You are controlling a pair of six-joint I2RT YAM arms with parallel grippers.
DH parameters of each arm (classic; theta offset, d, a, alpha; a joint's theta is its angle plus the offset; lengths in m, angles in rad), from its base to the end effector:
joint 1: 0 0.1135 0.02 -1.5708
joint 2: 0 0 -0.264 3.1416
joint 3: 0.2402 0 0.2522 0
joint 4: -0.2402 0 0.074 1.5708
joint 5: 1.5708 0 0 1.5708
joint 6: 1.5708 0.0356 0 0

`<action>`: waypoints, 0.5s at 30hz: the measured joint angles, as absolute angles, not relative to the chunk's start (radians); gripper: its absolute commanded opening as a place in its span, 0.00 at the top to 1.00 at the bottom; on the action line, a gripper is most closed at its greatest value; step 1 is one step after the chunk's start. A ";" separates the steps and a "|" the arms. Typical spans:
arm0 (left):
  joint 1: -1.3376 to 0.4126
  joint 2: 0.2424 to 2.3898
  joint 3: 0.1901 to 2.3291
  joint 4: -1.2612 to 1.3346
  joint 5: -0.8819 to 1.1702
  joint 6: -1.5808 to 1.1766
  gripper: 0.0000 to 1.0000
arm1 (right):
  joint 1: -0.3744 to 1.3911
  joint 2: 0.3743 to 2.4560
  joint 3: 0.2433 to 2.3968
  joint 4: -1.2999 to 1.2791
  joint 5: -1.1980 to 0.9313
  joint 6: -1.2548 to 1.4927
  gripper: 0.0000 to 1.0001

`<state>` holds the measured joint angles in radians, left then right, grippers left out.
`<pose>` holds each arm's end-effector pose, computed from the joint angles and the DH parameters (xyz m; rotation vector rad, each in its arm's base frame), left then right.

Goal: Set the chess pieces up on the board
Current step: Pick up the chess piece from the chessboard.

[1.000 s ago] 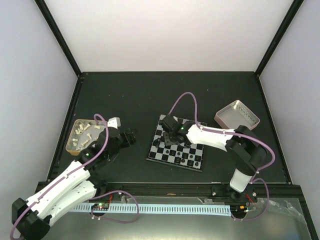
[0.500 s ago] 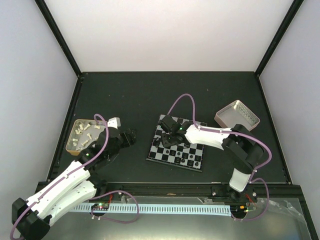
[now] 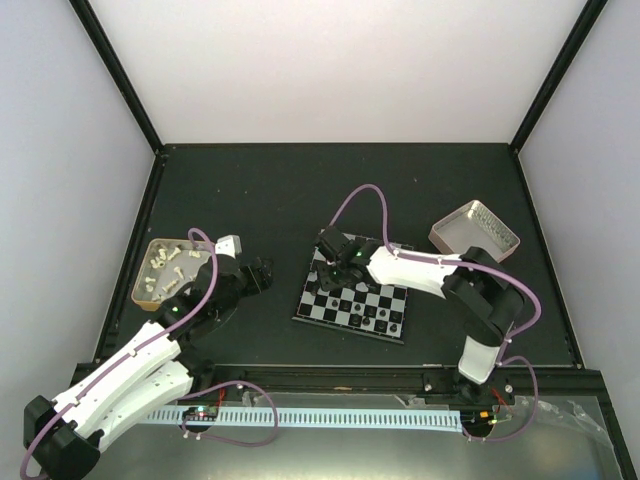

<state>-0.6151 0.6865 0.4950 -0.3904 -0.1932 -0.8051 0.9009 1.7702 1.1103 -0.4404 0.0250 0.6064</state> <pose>0.1336 -0.0860 0.2332 -0.3235 2.1817 -0.6123 0.2194 0.2756 0.1718 -0.3954 2.7218 0.4260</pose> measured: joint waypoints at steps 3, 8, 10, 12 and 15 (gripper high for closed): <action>-0.615 0.687 0.495 -0.390 -0.193 -0.805 0.21 | 0.901 1.794 1.119 -0.441 0.024 0.601 0.69; -0.614 0.687 0.495 -0.390 -0.192 -0.805 0.21 | 0.901 1.828 1.135 -0.441 0.038 0.601 0.70; -0.614 0.687 0.495 -0.390 -0.192 -0.805 0.21 | 0.901 1.831 1.139 -0.442 0.047 0.601 0.72; -0.614 0.687 0.495 -0.390 -0.189 -0.805 0.21 | 0.901 1.832 1.139 -0.443 0.055 0.601 0.76; -0.614 0.687 0.495 -0.389 -0.180 -0.805 0.20 | 0.901 1.835 1.141 -0.445 0.065 0.605 0.83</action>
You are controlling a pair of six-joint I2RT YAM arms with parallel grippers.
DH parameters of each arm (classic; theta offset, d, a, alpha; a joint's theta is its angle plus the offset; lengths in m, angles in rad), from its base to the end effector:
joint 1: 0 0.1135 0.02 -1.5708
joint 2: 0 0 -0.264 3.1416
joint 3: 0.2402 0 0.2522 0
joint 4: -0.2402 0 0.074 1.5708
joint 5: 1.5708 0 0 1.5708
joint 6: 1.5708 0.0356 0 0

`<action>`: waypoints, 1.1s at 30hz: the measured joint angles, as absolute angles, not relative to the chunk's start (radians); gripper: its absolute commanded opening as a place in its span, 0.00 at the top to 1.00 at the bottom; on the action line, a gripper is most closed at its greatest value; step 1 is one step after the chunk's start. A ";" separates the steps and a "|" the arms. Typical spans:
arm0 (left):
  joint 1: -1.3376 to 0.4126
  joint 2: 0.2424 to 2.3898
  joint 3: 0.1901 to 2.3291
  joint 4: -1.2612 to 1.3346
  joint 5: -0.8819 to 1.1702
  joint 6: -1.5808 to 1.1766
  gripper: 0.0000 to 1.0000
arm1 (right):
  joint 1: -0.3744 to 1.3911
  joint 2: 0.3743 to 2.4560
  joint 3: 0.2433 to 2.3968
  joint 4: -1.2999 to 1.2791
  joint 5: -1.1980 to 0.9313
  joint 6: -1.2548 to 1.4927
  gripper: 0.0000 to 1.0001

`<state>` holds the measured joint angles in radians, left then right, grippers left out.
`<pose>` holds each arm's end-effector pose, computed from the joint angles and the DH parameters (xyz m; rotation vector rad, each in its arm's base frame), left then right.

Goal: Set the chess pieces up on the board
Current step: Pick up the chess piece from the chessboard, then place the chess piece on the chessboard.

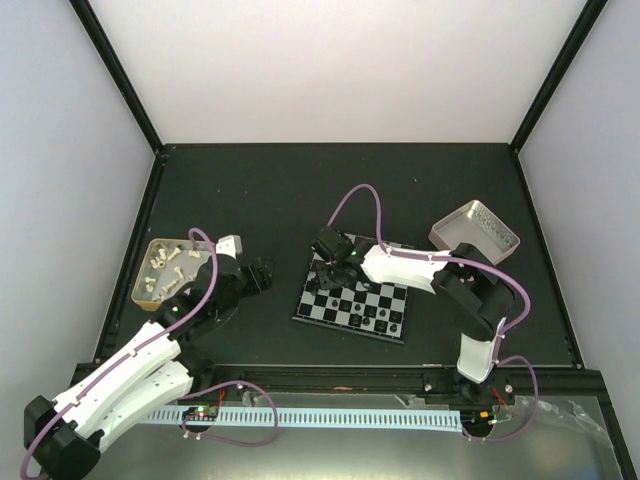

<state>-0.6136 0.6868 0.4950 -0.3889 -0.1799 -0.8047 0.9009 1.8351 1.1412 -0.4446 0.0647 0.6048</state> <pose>0.1336 -0.0863 0.2333 -0.3174 2.1859 -0.6246 0.2263 0.2820 0.1583 -0.3879 2.7342 0.3494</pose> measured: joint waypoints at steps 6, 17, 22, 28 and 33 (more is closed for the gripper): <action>-0.610 0.695 0.495 -0.373 -0.133 -0.804 0.20 | 0.901 1.834 1.140 -0.435 0.071 0.624 0.85; -0.610 0.772 0.456 -0.202 0.092 -0.751 0.21 | 0.879 1.600 1.039 -0.331 -0.009 0.746 0.85; -0.618 0.776 0.402 -0.055 0.197 -0.742 0.28 | 0.864 1.476 0.963 -0.220 -0.115 0.880 0.85; -0.669 0.827 0.376 0.077 0.265 -0.735 0.41 | 0.862 1.390 0.831 -0.036 -0.241 1.129 0.85; -0.731 0.841 0.376 0.137 0.270 -0.709 0.57 | 0.862 1.377 0.778 0.056 -0.292 1.277 0.85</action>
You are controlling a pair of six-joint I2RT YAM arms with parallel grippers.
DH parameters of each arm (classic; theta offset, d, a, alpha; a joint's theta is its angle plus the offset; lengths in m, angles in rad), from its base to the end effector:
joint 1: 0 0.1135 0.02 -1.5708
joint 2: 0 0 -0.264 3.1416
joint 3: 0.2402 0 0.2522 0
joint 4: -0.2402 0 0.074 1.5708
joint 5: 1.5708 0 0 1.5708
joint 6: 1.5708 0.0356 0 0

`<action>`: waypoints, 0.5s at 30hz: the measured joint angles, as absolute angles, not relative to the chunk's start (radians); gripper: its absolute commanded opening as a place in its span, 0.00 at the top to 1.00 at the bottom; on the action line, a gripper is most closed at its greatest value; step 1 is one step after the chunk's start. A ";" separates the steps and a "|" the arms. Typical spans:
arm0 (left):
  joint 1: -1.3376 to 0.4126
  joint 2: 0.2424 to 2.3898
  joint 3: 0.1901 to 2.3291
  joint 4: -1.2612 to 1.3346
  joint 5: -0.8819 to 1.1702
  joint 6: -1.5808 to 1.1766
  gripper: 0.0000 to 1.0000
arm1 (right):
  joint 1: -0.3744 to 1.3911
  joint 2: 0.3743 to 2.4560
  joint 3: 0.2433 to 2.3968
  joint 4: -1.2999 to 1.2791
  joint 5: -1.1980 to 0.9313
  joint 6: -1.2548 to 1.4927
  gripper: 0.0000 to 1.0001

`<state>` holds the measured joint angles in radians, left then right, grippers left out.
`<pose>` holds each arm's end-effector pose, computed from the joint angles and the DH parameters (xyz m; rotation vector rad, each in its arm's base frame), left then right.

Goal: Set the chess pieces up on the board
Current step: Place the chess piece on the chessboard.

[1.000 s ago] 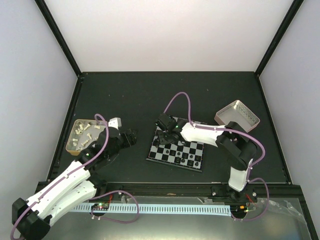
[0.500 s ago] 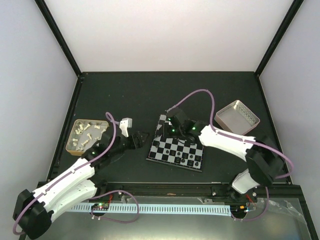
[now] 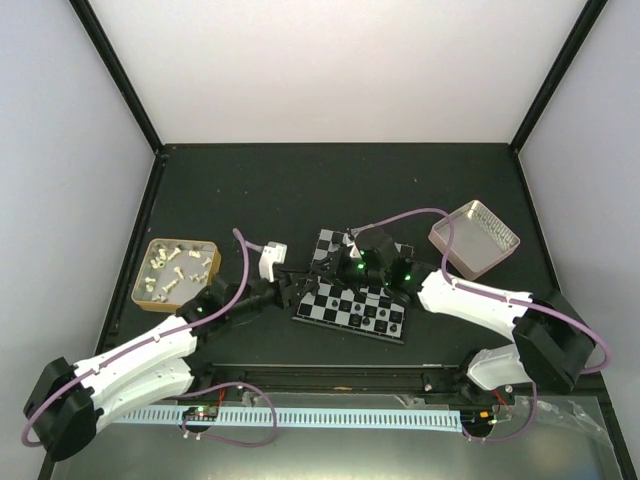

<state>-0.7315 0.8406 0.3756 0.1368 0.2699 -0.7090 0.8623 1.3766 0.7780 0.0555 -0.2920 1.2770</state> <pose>0.1368 -0.1355 0.2191 0.2251 2.0733 -1.1919 0.1860 0.2328 0.2282 0.3134 2.5032 1.4221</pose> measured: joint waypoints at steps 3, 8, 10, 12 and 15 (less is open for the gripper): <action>-0.758 0.849 0.377 0.147 0.263 -0.692 0.68 | 0.862 1.372 0.759 0.087 -0.301 1.339 0.85; -0.775 0.866 0.377 0.142 0.235 -0.676 0.80 | 0.862 1.369 0.750 0.116 -0.313 1.398 0.85; -0.779 0.866 0.378 0.138 0.218 -0.671 0.83 | 0.862 1.368 0.749 0.122 -0.318 1.408 0.85; -0.781 0.866 0.385 0.128 0.205 -0.666 0.82 | 0.862 1.368 0.749 0.126 -0.318 1.414 0.85; -0.781 0.865 0.398 0.121 0.187 -0.661 0.77 | 0.862 1.367 0.749 0.125 -0.318 1.413 0.84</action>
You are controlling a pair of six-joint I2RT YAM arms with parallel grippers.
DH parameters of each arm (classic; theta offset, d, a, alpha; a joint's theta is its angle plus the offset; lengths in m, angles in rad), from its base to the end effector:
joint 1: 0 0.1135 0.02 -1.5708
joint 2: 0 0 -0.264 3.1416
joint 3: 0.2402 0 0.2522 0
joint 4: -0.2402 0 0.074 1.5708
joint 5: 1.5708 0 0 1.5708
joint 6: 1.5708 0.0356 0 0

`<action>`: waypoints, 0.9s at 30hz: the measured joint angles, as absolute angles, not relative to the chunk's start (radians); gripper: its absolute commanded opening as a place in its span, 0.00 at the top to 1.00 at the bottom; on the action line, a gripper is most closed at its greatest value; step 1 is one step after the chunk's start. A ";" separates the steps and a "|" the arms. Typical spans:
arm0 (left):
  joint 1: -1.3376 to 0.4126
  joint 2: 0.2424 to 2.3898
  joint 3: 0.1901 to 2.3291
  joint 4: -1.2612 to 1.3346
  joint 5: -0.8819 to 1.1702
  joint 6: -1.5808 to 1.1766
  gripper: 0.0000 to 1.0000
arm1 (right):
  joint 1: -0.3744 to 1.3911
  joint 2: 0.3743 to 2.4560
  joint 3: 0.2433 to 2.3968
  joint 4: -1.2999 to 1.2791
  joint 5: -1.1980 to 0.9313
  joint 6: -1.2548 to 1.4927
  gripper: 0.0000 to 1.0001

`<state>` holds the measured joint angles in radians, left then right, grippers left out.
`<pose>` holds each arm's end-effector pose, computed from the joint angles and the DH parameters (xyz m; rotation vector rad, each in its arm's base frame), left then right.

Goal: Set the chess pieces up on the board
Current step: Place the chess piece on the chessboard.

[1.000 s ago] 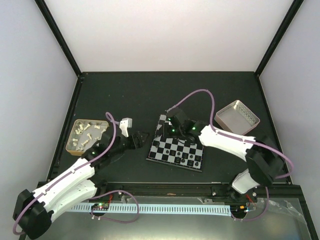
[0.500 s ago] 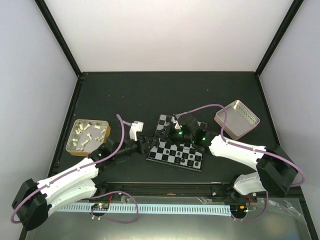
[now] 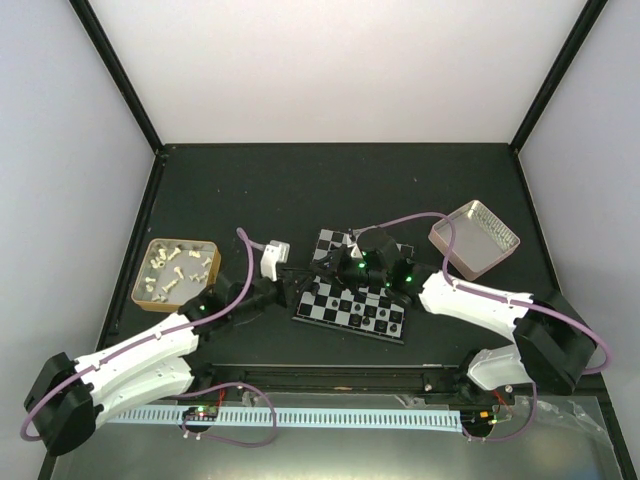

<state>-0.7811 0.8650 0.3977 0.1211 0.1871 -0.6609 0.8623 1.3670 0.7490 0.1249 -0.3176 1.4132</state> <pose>0.1352 -0.1434 0.2207 0.2619 2.0691 -1.1116 0.1841 0.2320 0.2280 0.4534 2.4914 1.5374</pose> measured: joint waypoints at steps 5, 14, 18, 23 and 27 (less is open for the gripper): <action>-0.781 0.866 0.421 0.110 0.175 -0.645 0.88 | 0.862 1.364 0.749 0.119 -0.318 1.412 0.84; -0.781 0.887 0.455 0.060 0.153 -0.623 0.99 | 0.858 1.356 0.749 0.101 -0.313 1.398 0.63; -0.781 0.893 0.496 -0.010 0.149 -0.620 0.98 | 0.855 1.330 0.749 0.062 -0.286 1.361 0.47; -0.783 0.941 0.593 -0.183 0.142 -0.611 0.98 | 0.817 1.234 0.738 -0.023 -0.184 1.258 0.40; -0.802 1.033 0.668 -0.325 0.136 -0.609 0.99 | 0.797 1.127 0.723 -0.117 -0.056 1.165 0.39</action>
<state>-0.8017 1.0328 0.6682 -0.3252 0.1364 -0.6090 0.7975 1.1267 0.7235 -0.1173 -0.0559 1.1652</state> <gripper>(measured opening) 0.078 0.603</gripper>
